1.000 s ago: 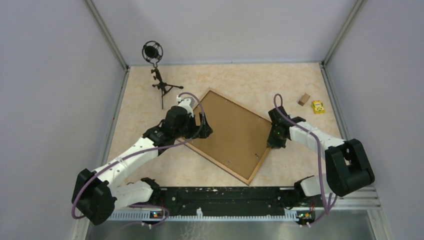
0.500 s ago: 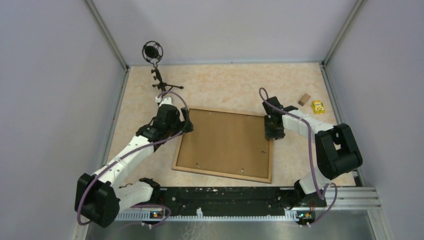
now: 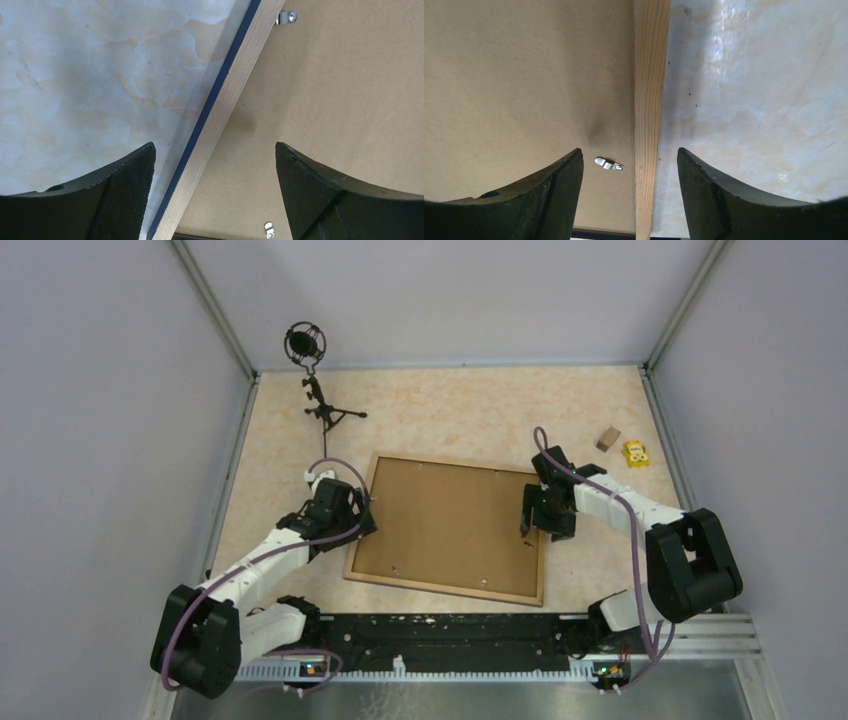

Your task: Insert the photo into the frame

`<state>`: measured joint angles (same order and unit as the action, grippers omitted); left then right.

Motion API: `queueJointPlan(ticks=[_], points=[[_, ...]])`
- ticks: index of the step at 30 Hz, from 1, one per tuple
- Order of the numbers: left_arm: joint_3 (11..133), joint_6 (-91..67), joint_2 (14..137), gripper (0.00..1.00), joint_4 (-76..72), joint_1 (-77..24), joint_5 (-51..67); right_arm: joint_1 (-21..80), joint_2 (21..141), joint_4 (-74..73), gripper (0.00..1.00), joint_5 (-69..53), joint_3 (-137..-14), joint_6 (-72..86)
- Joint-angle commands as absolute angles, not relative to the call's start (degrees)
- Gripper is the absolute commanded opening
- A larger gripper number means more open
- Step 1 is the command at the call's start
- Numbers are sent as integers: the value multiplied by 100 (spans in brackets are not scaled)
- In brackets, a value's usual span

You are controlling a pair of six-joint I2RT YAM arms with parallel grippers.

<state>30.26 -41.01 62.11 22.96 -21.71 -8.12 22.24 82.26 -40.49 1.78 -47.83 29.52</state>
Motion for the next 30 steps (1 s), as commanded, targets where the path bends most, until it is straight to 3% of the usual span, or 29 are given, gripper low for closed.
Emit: queueJointPlan(ticks=[1,8,30], points=[[2857,-4303,6200,92,1908,-2141,-669,2302,8120,-4089,65,65,-4619,3475],[2787,-4299,6123,91,1906,-2135,-615,2570,8241,-4226,56,255,-4667,3369],[2755,-4261,6114,93,1849,-2136,-518,2784,8467,-4351,53,785,-4713,3333]])
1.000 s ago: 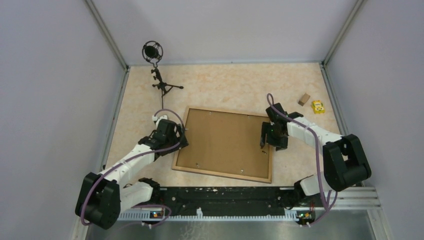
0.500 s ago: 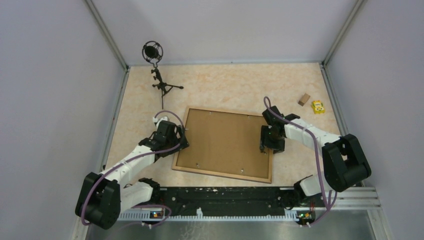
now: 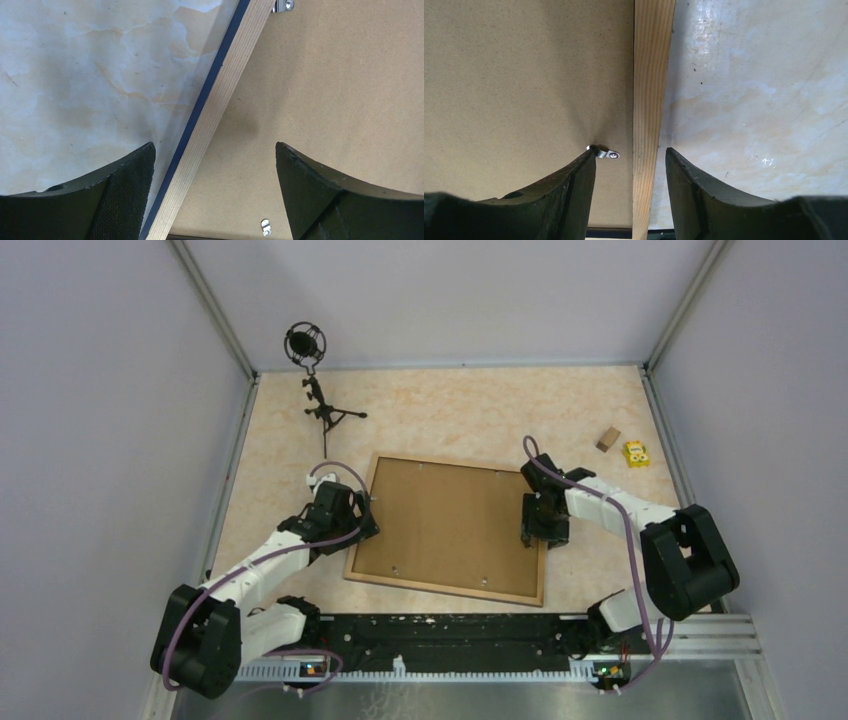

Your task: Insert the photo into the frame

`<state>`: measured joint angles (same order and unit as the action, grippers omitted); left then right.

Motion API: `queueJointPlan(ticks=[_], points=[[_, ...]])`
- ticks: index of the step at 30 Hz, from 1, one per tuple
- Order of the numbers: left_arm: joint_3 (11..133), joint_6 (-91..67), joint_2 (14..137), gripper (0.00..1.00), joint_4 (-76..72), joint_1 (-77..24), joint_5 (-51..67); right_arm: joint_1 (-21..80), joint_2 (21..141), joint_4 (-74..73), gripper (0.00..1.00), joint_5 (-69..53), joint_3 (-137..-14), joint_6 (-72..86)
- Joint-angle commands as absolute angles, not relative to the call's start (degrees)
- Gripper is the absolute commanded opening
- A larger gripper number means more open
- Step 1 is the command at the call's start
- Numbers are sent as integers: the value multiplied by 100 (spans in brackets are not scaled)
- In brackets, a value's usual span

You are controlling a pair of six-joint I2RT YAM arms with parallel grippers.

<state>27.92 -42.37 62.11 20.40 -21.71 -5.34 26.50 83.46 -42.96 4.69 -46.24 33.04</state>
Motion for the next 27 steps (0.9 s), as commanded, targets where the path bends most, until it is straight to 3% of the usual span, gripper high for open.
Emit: queueJointPlan(ticks=[1,3,7,11,18,23,27], points=[[2752,-4262,6109,93,1846,-2135,-525,2790,8461,-4371,53,841,-4711,3376],[2747,-4262,6125,93,1831,-2132,-512,2792,8432,-4341,50,919,-4667,3538],[2729,-4275,6130,93,1816,-2137,-492,2793,8218,-4080,22,797,-4478,4091],[2700,-4291,6090,93,1827,-2136,-481,2793,7924,-3894,20,822,-4288,4516],[2622,-4314,6086,93,1756,-2136,-451,2794,7996,-4149,6,975,-4298,4845],[2618,-4280,6120,92,1700,-2134,-404,2791,8149,-4114,10,921,-4451,4658],[2615,-4228,6119,93,1702,-2136,-375,2786,8270,-4002,38,956,-4772,4198]])
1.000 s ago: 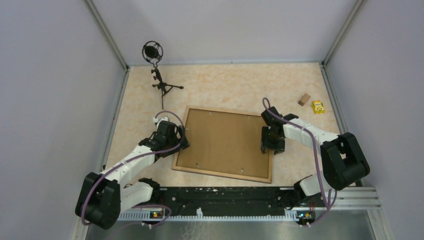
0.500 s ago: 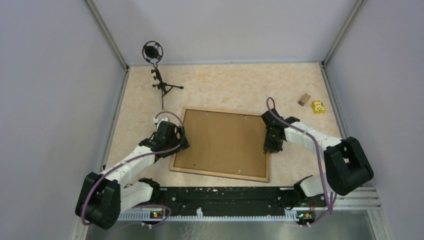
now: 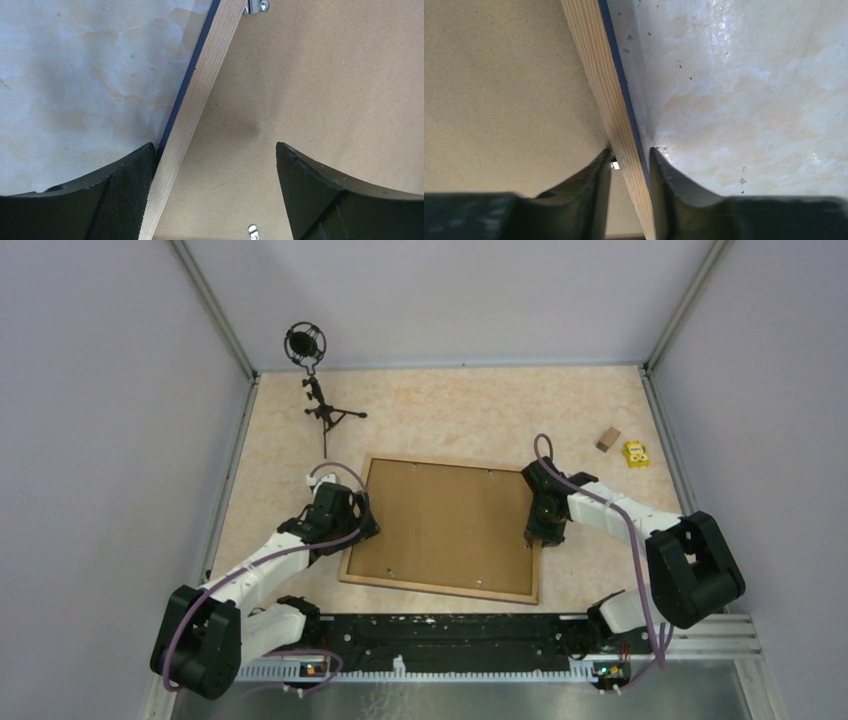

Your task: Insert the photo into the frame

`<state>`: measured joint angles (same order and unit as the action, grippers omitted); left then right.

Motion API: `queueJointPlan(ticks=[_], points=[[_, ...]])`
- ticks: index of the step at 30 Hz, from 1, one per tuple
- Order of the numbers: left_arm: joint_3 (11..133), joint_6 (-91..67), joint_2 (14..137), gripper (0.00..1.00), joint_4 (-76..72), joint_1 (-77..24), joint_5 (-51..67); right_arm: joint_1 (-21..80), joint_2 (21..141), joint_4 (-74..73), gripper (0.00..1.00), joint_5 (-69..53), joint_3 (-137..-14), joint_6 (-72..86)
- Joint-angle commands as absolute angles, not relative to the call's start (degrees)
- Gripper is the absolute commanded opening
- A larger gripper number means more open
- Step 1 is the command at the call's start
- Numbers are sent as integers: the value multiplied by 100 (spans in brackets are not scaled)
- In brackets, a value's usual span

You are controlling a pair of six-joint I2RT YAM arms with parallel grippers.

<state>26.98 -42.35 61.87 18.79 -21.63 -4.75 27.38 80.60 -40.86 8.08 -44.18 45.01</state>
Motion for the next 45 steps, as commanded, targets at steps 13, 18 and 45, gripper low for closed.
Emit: queueJointPlan(ticks=[13,18,45], points=[[1968,-3912,6108,94,443,-2364,2222,2189,9550,-2767,72,32,-6103,2969],[1808,-4057,5462,94,315,-2961,2169,2201,10962,-2824,74,-182,-7746,2815],[3943,-4078,5483,98,1339,-3492,-2419,3169,8639,-3344,85,900,-5158,4940]])
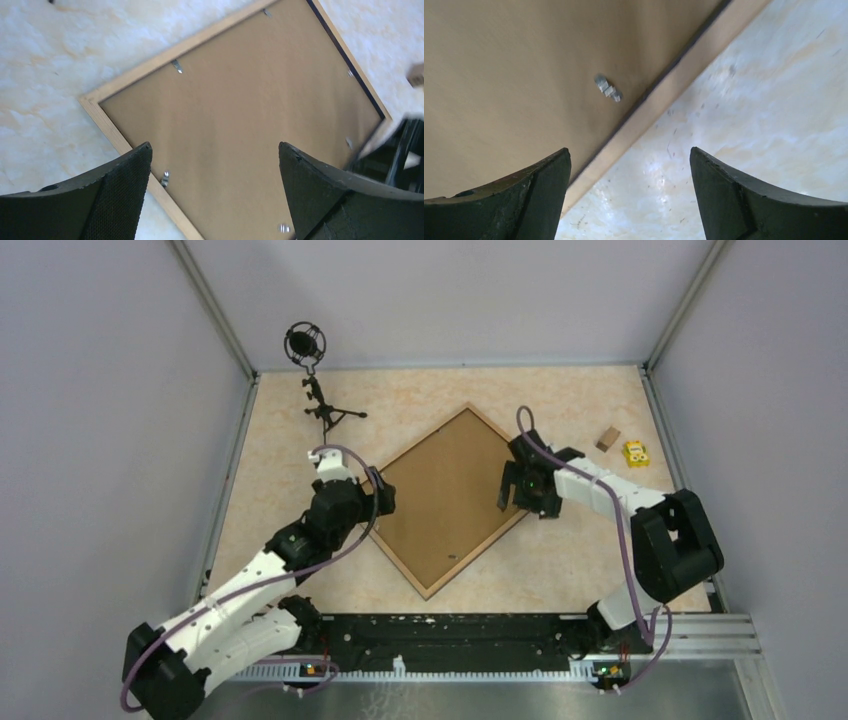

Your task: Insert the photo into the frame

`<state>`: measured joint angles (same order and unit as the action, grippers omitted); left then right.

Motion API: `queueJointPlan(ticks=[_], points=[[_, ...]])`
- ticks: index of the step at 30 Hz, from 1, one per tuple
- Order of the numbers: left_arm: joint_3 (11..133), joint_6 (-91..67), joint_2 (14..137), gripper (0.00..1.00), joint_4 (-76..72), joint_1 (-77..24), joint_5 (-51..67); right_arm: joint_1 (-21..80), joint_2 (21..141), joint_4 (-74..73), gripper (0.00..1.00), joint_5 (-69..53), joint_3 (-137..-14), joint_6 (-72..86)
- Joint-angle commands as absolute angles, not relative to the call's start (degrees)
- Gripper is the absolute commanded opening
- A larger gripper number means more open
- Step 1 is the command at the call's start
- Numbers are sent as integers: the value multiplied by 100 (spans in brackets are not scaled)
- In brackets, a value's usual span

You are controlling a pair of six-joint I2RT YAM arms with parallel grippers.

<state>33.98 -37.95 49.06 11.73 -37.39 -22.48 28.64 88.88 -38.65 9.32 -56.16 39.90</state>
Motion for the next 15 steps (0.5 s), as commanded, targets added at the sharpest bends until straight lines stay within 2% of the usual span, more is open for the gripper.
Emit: queueJointPlan(ticks=[1,4,11,13,15], points=[[3992,-4122,5650,98,1348,-3461,-2270,3203,8680,-3289,85,855,-5063,5043],[4031,-4164,5982,98,1352,-3394,-1814,3210,8732,-3153,81,761,-4858,5161],[3879,-3994,5893,98,1474,-3307,-1454,3106,8755,-3022,28,659,-4624,4323],[3842,-3926,5863,99,1519,-3264,-1431,2955,8732,-3066,18,660,-4587,3880],[3848,-3889,5877,98,1641,-3208,-1447,2765,8581,-3048,12,737,-4508,3421]])
